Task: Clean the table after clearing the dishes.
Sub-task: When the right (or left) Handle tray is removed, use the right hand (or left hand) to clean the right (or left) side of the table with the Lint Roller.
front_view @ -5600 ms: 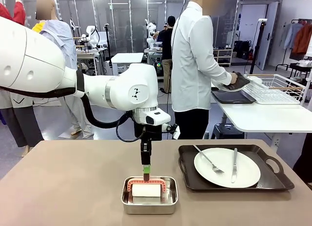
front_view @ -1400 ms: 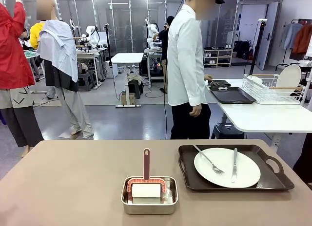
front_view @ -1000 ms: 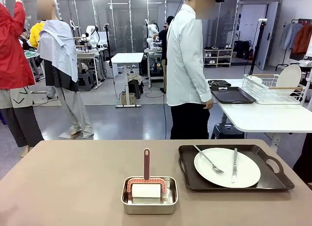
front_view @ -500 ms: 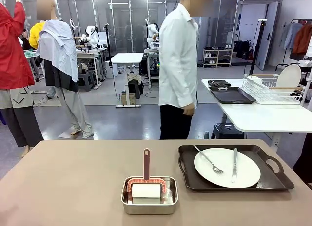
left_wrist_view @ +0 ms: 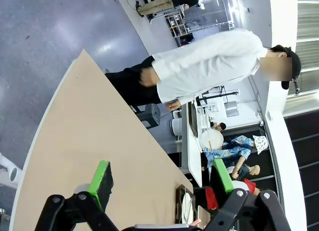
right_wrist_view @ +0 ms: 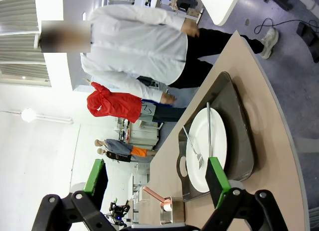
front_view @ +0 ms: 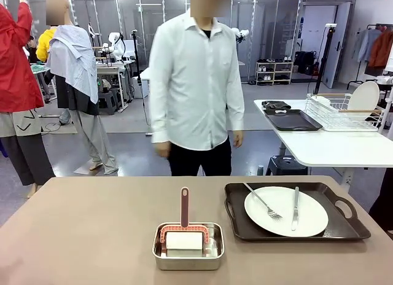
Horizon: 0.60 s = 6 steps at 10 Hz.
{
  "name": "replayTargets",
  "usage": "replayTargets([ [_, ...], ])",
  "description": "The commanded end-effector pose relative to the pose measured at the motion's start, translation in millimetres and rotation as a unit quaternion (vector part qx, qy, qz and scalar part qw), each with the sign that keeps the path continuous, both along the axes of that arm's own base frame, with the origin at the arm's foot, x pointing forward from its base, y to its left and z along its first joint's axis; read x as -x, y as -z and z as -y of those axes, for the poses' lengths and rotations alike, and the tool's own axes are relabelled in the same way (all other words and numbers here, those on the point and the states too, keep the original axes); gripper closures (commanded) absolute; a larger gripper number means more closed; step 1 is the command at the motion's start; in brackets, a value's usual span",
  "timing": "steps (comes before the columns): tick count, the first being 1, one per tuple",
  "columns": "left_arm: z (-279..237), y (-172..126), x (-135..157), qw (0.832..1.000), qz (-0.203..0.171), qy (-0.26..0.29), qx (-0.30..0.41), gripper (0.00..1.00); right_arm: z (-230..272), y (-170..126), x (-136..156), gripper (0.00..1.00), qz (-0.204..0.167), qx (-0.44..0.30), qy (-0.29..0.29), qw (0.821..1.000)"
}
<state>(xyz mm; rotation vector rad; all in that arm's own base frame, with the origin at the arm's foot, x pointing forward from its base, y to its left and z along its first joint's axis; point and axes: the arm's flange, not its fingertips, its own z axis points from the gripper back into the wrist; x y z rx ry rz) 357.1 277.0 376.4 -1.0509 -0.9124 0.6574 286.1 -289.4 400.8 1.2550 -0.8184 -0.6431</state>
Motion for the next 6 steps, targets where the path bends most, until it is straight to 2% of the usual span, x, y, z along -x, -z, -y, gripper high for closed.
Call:
replayTargets([
  [1,-4.2,-3.2,-0.1,1.0,-0.002,0.004,0.005,0.0,0.0,-2.9,0.7,0.0,0.006,-0.005,0.004,1.0],
  [6,-4.2,-3.2,-0.1,1.0,-0.002,0.004,0.005,0.0,0.0,-2.9,0.7,0.0,0.006,-0.005,0.004,1.0],
])
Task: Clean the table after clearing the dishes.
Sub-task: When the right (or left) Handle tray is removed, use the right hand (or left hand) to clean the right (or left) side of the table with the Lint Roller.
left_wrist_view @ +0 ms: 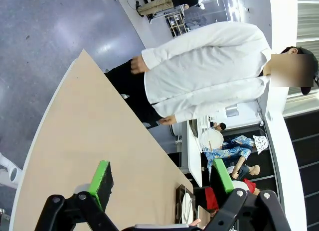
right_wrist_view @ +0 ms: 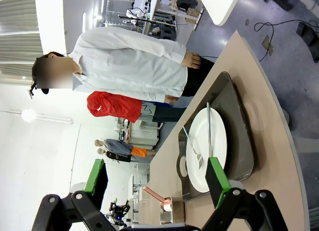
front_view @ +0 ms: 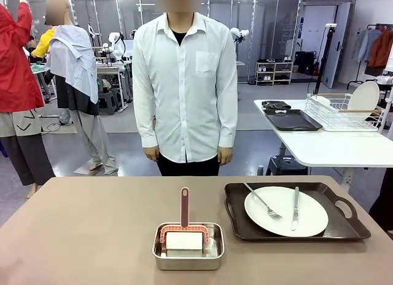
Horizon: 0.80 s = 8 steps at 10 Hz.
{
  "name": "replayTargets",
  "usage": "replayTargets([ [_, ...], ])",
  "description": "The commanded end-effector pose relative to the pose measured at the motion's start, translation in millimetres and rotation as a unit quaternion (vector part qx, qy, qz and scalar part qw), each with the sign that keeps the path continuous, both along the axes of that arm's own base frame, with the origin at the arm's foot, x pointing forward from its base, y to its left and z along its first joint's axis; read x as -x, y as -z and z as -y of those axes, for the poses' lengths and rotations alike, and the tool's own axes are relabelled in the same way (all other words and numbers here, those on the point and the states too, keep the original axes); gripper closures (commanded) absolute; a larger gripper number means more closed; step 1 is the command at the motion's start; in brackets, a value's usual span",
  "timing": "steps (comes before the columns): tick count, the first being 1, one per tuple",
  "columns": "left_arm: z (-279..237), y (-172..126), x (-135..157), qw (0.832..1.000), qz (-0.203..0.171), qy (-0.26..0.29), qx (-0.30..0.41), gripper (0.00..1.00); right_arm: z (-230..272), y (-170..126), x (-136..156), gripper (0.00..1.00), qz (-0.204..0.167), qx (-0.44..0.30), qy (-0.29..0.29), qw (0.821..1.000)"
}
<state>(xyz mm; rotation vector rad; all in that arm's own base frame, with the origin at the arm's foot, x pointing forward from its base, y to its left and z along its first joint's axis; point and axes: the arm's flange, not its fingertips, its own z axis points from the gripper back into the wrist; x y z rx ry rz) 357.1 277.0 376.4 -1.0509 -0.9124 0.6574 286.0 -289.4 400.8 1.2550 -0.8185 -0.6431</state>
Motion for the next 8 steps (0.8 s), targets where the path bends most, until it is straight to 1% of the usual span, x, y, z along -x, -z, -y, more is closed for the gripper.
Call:
replayTargets([
  [1,-4.2,-3.2,-0.1,1.0,-0.002,0.004,0.005,0.0,0.0,-2.9,0.7,0.0,0.006,-0.005,0.004,1.0],
  [8,-4.2,-3.2,-0.1,1.0,-0.002,0.004,0.005,0.0,0.0,-2.9,0.7,0.0,0.006,-0.005,0.004,1.0],
])
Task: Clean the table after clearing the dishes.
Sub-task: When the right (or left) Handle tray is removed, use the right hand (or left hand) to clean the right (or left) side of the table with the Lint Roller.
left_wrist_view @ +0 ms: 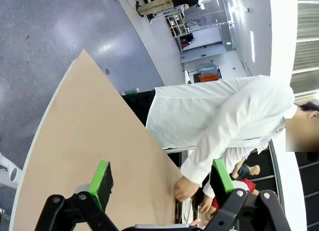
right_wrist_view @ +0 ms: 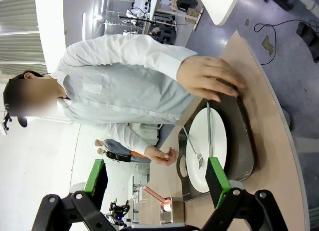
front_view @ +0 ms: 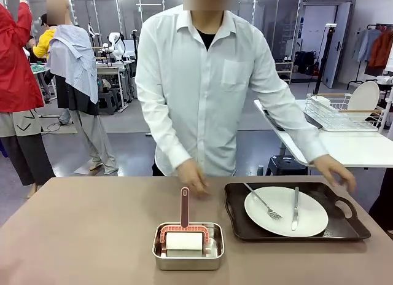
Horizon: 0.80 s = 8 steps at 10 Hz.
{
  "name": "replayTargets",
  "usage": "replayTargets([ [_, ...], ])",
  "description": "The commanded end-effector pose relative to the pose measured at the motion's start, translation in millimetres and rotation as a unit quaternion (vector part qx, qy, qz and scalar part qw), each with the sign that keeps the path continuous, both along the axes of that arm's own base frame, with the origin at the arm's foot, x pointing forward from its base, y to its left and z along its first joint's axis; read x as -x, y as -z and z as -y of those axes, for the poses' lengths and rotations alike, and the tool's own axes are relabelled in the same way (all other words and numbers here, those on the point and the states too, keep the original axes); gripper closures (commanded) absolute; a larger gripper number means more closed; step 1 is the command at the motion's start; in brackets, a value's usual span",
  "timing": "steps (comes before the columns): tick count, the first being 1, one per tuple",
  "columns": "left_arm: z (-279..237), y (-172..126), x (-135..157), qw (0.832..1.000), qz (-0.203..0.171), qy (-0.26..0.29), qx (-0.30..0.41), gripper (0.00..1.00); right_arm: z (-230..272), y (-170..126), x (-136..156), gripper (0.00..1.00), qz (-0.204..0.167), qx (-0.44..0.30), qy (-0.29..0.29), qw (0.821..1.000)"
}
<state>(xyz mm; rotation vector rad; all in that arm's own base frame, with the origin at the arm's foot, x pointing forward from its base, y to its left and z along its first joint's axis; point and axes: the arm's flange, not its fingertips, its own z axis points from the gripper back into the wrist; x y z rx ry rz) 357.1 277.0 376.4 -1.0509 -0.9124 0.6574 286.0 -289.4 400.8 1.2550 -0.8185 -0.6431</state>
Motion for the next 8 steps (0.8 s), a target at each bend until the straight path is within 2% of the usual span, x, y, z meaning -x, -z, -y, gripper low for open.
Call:
replayTargets([
  [1,-4.2,-3.2,-0.1,1.0,-0.002,0.004,0.005,0.0,0.0,-2.9,0.7,0.0,0.006,-0.005,0.004,1.0],
  [8,-4.2,-3.2,-0.1,1.0,-0.002,0.004,0.005,0.0,0.0,-2.9,0.7,0.0,0.006,-0.005,0.004,1.0],
])
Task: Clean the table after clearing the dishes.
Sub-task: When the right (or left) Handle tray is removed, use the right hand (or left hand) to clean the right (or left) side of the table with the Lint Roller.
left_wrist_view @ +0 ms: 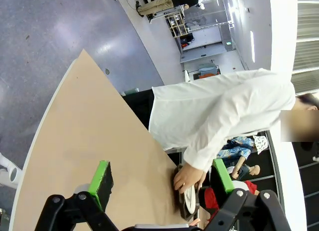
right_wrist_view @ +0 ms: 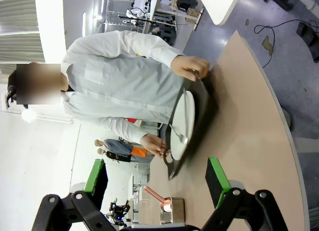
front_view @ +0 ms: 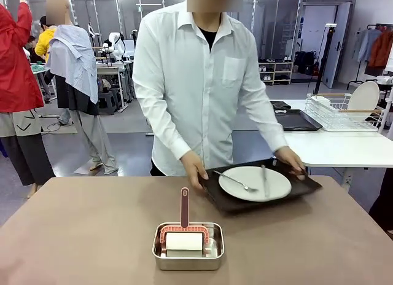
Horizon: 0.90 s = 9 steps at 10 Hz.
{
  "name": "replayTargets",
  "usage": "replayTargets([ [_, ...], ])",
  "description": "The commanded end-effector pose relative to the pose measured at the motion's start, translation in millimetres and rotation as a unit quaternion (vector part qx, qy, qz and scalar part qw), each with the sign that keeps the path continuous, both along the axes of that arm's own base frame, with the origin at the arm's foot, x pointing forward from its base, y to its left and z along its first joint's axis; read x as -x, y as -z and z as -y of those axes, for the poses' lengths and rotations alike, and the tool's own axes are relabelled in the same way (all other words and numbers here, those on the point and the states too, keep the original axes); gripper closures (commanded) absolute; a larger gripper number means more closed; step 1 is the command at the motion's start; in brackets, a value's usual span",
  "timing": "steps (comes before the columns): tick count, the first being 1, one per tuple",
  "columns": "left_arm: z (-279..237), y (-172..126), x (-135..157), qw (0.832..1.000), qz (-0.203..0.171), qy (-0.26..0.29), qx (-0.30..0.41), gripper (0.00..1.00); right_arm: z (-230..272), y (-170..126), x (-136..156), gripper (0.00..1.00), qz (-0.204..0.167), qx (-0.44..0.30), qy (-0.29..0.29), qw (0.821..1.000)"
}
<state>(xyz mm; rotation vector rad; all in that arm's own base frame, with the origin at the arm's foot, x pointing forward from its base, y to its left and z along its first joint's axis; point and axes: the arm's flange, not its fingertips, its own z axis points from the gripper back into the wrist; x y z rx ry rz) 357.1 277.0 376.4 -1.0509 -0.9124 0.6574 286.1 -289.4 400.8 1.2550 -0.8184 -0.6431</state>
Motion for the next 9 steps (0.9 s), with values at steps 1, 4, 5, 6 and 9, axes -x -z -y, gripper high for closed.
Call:
replayTargets([
  [1,-4.2,-3.2,-0.1,1.0,-0.002,0.004,0.005,0.0,0.0,0.0,0.0,0.0,0.0,0.0,0.0,1.0],
  [4,-4.2,-3.2,-0.1,1.0,-0.002,0.004,0.005,0.0,-70.8,-106.3,-48.1,0.0,0.072,0.182,-0.127,0.972],
  [5,-4.2,-3.2,-0.1,1.0,-0.002,0.004,0.005,0.0,-119.1,-141.0,-73.9,0.0,0.087,0.241,-0.183,0.949],
  [6,-4.2,-3.2,-0.1,1.0,-0.002,0.004,0.005,0.0,-185.1,-171.5,-104.4,0.0,0.089,0.307,-0.249,0.914],
  [9,-4.2,-3.2,-0.1,1.0,-0.002,0.004,0.005,0.0,-353.2,-195.7,-160.1,0.0,0.096,0.425,-0.403,0.805],
])
